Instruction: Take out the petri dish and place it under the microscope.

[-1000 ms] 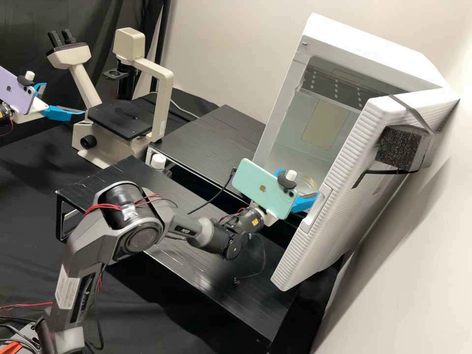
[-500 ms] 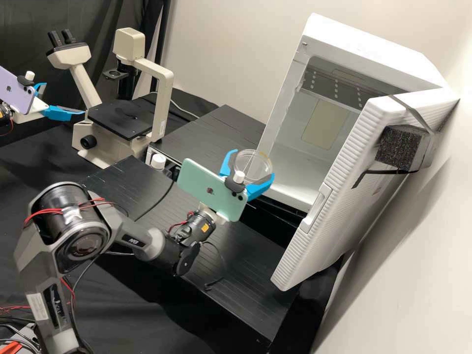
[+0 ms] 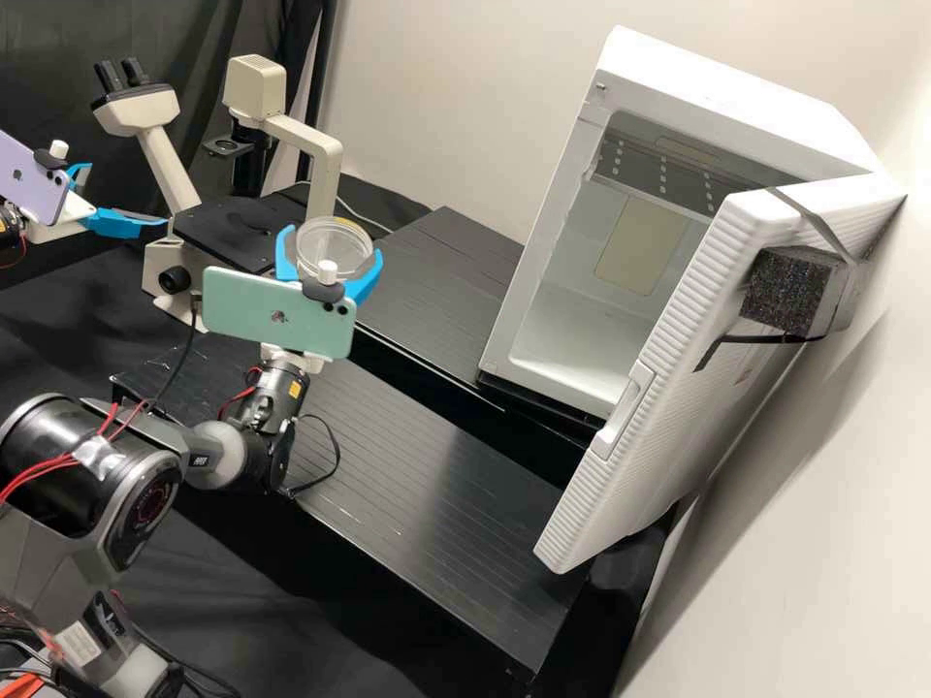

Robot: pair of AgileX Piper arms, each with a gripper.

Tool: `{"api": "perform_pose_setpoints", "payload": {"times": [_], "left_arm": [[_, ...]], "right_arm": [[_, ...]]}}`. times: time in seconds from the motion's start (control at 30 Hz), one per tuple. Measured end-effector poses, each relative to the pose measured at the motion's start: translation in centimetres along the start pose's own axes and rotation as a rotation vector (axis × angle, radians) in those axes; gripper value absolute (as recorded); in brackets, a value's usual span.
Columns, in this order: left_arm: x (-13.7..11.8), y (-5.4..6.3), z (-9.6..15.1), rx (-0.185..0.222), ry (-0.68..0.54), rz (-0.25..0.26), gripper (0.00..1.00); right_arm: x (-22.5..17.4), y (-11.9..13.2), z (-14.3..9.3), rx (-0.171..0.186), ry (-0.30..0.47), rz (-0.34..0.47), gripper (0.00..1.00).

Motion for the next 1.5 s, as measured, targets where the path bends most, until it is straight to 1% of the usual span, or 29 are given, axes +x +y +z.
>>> {"api": "perform_pose_setpoints", "payload": {"times": [0.07,0.17,0.23,0.37,0.4,0.47,0.57,0.6,0.7,0.9,1.03,1.17,1.27,1.3,1.33,1.43,1.5], "left_arm": [[0.0,0.0,0.0,0.000,0.000,0.000,1.00],[0.0,0.0,0.0,0.000,0.000,0.000,1.00],[0.0,0.0,0.0,0.000,0.000,0.000,1.00],[0.0,0.0,0.0,0.000,0.000,0.000,1.00],[0.0,0.0,0.0,0.000,0.000,0.000,1.00],[0.0,0.0,0.0,0.000,0.000,0.000,1.00],[0.0,0.0,0.0,0.000,0.000,0.000,1.00],[0.0,0.0,0.0,0.000,0.000,0.000,1.00],[0.0,0.0,0.0,0.000,0.000,0.000,1.00],[0.0,0.0,0.0,0.000,0.000,0.000,1.00],[0.0,0.0,0.0,0.000,0.000,0.000,1.00],[0.0,0.0,0.0,0.000,0.000,0.000,1.00],[0.0,0.0,0.0,0.000,0.000,0.000,1.00],[0.0,0.0,0.0,0.000,0.000,0.000,1.00],[0.0,0.0,0.0,0.000,0.000,0.000,1.00],[0.0,0.0,0.0,0.000,0.000,0.000,1.00],[0.0,0.0,0.0,0.000,0.000,0.000,1.00]], "right_arm": [[1.1,-0.9,-0.8,0.002,0.000,-0.014,0.00],[2.5,-2.1,-1.4,0.000,-0.018,-0.032,0.00],[3.9,-3.5,-1.8,0.007,-0.030,-0.061,0.00],[5.9,-5.5,-2.3,0.010,-0.049,-0.109,0.00],[6.3,-6.1,-2.4,0.005,-0.055,-0.127,0.00],[7.2,-6.9,-2.9,0.006,-0.049,-0.148,0.00],[8.7,-8.2,-3.4,-0.005,-0.049,-0.177,0.00],[9.1,-8.7,-3.5,-0.002,-0.047,-0.183,0.00],[10.5,-9.7,-3.4,-0.004,-0.063,-0.196,0.00],[12.8,-12.0,-2.4,0.014,-0.116,-0.233,0.00],[14.3,-13.0,-2.0,0.008,-0.144,-0.251,0.00],[15.9,-13.8,-2.1,0.020,-0.160,-0.257,0.00],[17.1,-14.4,-2.1,0.001,-0.168,-0.271,0.00],[17.5,-14.8,-2.1,0.005,-0.172,-0.275,0.00],[17.8,-15.0,-2.1,0.000,-0.175,-0.279,0.00],[18.6,-16.2,-2.2,-0.051,-0.171,-0.316,0.00],[19.0,-16.9,-2.3,-0.062,-0.177,-0.338,0.00]]}}
